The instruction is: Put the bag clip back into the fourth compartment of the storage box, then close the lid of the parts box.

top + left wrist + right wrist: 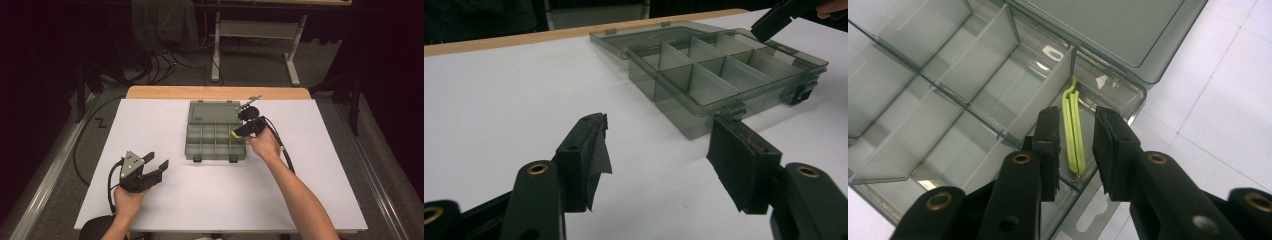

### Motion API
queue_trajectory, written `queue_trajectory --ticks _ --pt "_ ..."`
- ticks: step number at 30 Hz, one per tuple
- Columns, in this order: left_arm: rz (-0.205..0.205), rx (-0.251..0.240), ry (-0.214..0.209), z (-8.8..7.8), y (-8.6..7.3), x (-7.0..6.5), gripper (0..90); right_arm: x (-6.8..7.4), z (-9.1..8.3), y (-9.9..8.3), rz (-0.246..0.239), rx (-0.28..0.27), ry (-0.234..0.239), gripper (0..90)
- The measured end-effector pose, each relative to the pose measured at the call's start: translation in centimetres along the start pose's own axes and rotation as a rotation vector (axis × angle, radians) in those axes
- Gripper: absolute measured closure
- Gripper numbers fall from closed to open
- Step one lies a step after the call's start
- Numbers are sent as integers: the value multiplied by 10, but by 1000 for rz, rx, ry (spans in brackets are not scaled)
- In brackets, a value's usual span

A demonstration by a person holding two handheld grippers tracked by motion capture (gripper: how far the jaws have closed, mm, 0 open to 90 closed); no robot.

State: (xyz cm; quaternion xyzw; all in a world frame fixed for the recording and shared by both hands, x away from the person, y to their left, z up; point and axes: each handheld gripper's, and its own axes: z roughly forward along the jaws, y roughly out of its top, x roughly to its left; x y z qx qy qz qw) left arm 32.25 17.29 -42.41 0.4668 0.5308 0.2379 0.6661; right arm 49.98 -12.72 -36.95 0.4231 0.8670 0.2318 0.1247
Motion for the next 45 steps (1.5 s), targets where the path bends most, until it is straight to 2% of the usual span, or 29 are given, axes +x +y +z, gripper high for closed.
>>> queue_trajectory --ticks 6,23,38,45 --pt "-3 2 1 0 0 1 400 -2 -5 -3 -5 -18 15 727" --pt "-13 3 4 1 0 2 399 -11 -16 -21 43 -67 80 693" --pt "-23 5 -2 0 1 2 399 -17 -24 -32 67 -93 117 701" --pt "-22 0 -2 -1 2 1 399 -21 -24 -36 93 -100 128 717"
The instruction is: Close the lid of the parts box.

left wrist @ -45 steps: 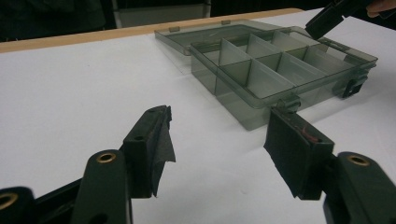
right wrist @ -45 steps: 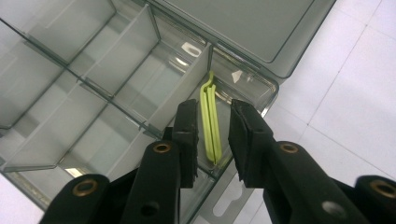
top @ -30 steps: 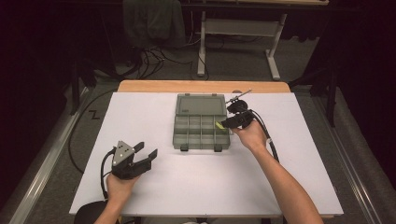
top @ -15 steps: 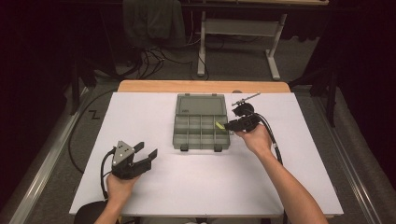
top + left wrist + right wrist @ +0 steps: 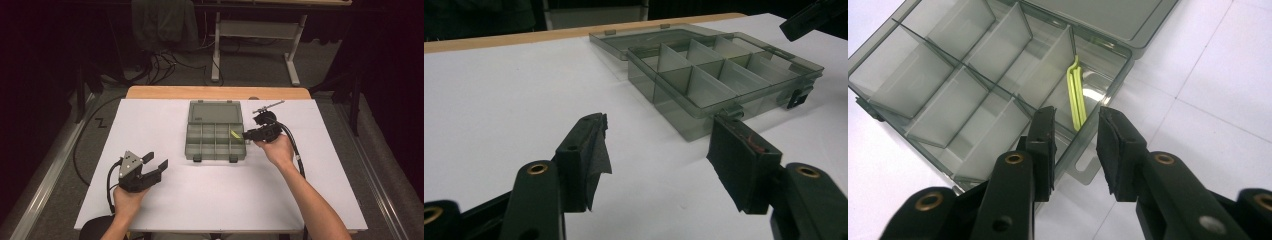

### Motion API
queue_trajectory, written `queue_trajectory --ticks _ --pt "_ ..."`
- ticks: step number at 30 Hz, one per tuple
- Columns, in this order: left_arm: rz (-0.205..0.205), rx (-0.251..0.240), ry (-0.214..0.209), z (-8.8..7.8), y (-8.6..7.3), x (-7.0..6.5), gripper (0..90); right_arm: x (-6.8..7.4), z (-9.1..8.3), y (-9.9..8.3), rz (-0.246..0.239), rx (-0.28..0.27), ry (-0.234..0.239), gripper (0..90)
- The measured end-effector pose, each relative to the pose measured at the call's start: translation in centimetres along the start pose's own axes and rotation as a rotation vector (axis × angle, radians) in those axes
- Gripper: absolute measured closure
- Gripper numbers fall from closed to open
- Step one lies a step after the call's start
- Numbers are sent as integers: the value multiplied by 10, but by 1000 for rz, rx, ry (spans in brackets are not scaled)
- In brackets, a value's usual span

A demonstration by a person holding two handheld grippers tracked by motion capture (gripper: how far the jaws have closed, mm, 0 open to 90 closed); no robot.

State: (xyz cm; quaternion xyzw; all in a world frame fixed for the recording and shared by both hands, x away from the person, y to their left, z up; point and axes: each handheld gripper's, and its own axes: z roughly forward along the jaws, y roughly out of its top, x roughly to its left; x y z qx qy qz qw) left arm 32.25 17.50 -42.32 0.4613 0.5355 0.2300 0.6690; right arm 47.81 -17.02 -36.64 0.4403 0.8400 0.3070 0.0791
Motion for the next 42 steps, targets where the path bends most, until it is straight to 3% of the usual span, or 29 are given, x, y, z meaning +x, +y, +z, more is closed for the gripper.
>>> queue_trajectory --ticks 14,23,29,35,42 --pt "-4 -9 1 -1 1 0 399 -3 12 -4 51 20 33 748" --pt "-3 -5 5 0 1 0 399 -4 19 -3 70 42 8 758" --pt "-12 9 16 1 1 1 398 2 20 0 39 65 -32 752" --pt "-25 17 16 5 3 -1 397 1 20 3 61 99 -24 753" --pt "-10 54 6 16 8 -7 396 1 20 4 74 106 -26 755"
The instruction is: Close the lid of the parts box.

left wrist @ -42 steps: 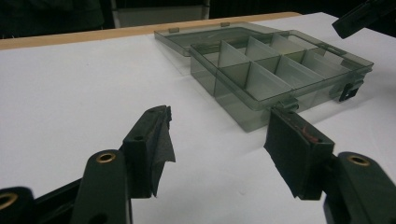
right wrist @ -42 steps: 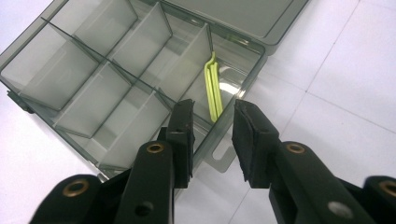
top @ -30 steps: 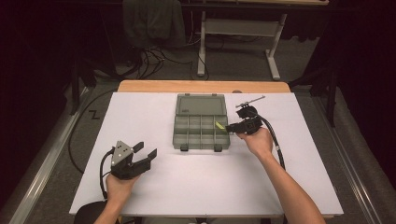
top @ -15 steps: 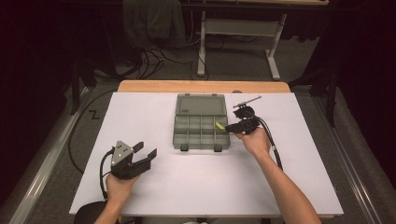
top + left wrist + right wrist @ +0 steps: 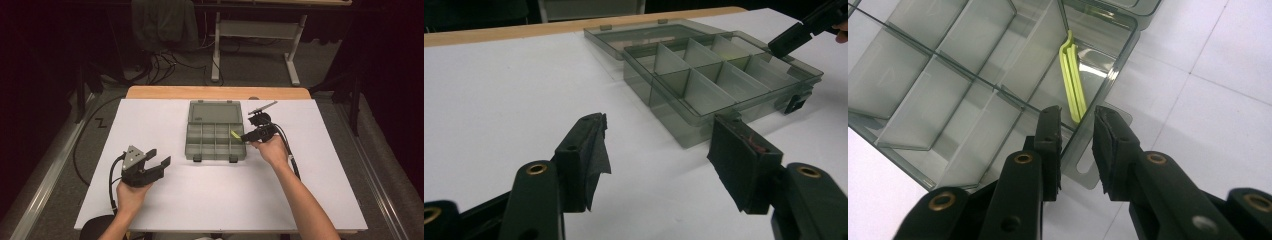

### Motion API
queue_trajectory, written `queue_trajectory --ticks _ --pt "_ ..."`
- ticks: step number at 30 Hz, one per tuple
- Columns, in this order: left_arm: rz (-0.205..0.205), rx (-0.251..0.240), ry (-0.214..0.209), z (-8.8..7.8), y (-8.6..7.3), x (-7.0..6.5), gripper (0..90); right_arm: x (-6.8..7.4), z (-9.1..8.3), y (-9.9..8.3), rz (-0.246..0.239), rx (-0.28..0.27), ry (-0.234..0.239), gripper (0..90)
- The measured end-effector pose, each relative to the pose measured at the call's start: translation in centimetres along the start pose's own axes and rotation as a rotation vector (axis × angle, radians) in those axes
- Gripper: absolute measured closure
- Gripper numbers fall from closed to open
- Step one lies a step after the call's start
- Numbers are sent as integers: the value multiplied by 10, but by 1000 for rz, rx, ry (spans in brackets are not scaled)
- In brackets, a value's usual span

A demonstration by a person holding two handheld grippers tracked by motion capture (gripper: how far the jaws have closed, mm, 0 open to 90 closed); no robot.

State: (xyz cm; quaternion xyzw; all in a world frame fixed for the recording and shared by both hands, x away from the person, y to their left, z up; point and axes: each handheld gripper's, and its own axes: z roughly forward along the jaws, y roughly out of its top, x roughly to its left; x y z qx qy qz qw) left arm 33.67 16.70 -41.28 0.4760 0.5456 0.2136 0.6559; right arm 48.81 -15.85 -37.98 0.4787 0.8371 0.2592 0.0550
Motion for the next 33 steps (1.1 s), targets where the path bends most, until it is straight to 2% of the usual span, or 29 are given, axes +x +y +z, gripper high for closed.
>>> queue_trajectory --ticks 4,8,12,16,19,23,28,33 --pt "16 27 -5 9 2 -3 407 -1 0 0 -2 0 4 755" --pt "8 33 -8 18 4 -5 411 -1 0 0 -4 -1 4 756" --pt "20 40 -1 26 5 -5 415 -1 0 0 -4 -1 4 756" --pt "3 61 6 35 9 -6 435 0 0 0 -8 -2 1 757" --pt "-14 87 14 43 14 -7 441 -1 0 0 -9 2 3 758" --pt "-3 111 22 53 19 -9 437 -1 0 0 -9 1 4 759" --pt "17 190 46 68 21 -11 422 -1 0 0 -10 2 6 759" --pt "23 218 68 83 23 -13 410 -1 0 0 -11 3 6 761"
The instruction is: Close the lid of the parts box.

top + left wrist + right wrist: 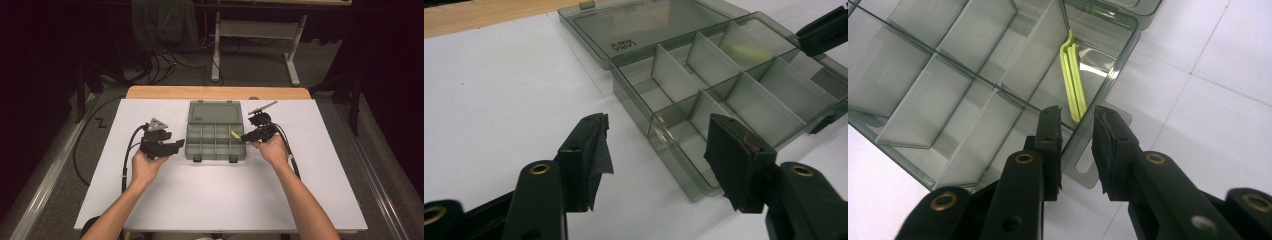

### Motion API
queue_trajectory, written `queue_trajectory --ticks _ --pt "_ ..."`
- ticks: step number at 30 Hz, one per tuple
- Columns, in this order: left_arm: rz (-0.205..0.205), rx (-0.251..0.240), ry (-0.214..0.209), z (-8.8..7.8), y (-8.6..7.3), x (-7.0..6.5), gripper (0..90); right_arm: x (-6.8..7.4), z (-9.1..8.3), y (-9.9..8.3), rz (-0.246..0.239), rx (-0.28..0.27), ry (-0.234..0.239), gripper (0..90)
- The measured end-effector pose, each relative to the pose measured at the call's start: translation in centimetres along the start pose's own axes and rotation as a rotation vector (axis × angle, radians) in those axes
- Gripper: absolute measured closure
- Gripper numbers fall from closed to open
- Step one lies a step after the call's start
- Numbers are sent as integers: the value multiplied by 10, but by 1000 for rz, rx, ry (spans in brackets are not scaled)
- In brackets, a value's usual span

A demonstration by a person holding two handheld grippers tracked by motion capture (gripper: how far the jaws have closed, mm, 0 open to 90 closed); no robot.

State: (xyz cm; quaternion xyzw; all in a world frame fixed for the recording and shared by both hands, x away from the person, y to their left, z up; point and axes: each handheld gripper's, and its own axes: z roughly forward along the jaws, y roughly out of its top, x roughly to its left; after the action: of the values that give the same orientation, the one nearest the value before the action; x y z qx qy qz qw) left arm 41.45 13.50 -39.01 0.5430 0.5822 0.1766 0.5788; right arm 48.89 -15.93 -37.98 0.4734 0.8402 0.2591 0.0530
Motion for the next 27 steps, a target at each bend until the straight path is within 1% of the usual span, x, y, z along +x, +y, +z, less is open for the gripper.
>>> queue_trajectory --ticks 3,6,15,19,24,27 --pt "-3 20 14 9 5 -1 392 0 0 0 0 1 1 764" --pt "10 36 28 17 8 -3 380 0 0 1 -2 3 0 765" --pt "25 72 44 38 16 -5 386 1 0 2 3 15 -4 770" --pt "20 85 56 47 19 -4 409 1 0 2 -1 17 -6 772" --pt "11 89 68 57 27 -5 411 1 0 3 0 22 -7 774" --pt "9 104 69 63 30 -6 406 1 -1 3 2 28 -7 774"
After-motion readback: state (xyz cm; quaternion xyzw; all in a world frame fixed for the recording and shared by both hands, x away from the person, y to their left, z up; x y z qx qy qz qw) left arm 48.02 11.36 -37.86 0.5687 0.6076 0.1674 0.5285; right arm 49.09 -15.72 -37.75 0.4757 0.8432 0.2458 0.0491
